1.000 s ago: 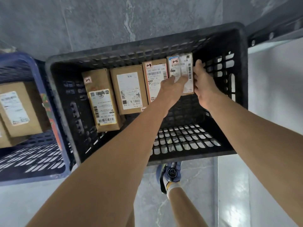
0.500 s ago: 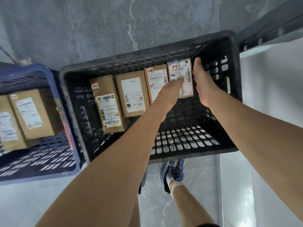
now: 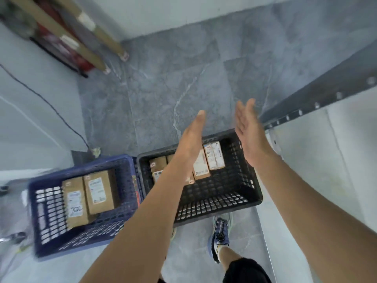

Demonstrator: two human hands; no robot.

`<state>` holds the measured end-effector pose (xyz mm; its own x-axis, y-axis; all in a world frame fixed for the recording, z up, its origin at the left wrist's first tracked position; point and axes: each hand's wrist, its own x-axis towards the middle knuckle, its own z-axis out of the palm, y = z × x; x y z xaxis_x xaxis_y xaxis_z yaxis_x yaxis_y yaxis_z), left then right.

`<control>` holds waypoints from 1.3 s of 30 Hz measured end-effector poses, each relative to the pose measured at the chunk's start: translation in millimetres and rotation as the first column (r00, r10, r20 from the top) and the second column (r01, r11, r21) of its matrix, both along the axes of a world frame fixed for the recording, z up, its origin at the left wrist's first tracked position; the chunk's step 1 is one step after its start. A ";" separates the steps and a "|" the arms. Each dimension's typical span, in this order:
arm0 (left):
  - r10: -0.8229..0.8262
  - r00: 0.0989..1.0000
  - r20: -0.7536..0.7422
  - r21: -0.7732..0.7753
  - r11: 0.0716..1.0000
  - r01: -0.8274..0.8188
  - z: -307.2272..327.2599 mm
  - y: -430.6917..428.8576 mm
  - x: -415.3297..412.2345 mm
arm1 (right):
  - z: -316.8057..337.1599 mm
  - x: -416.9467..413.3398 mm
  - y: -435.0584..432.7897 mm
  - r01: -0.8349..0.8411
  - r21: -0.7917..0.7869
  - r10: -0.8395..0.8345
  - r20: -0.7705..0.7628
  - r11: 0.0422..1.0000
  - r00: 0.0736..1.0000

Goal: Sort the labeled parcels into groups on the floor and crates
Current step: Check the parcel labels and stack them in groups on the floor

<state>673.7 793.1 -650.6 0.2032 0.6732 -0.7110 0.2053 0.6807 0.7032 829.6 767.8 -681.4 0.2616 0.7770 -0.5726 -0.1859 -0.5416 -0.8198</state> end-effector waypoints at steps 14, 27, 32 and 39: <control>-0.283 0.927 0.247 0.383 0.907 0.175 338.0 6.8 -38.4 | 370.8 -60.5 -31.5 0.311 0.443 -0.358 0.025 0.841 0.933; -0.783 0.539 0.311 0.620 0.597 0.509 496.6 -124.8 14.9 | 538.7 -69.3 -233.1 0.522 0.628 -0.732 0.115 0.577 0.671; -0.874 0.386 0.294 0.647 0.480 0.592 510.6 -215.9 43.3 | 562.2 -71.8 -339.3 0.601 0.671 -0.862 0.116 0.434 0.494; -0.940 0.147 0.306 0.630 0.316 0.709 517.8 -382.5 55.4 | 563.7 -106.5 -506.4 0.708 0.668 -0.970 0.097 0.229 0.222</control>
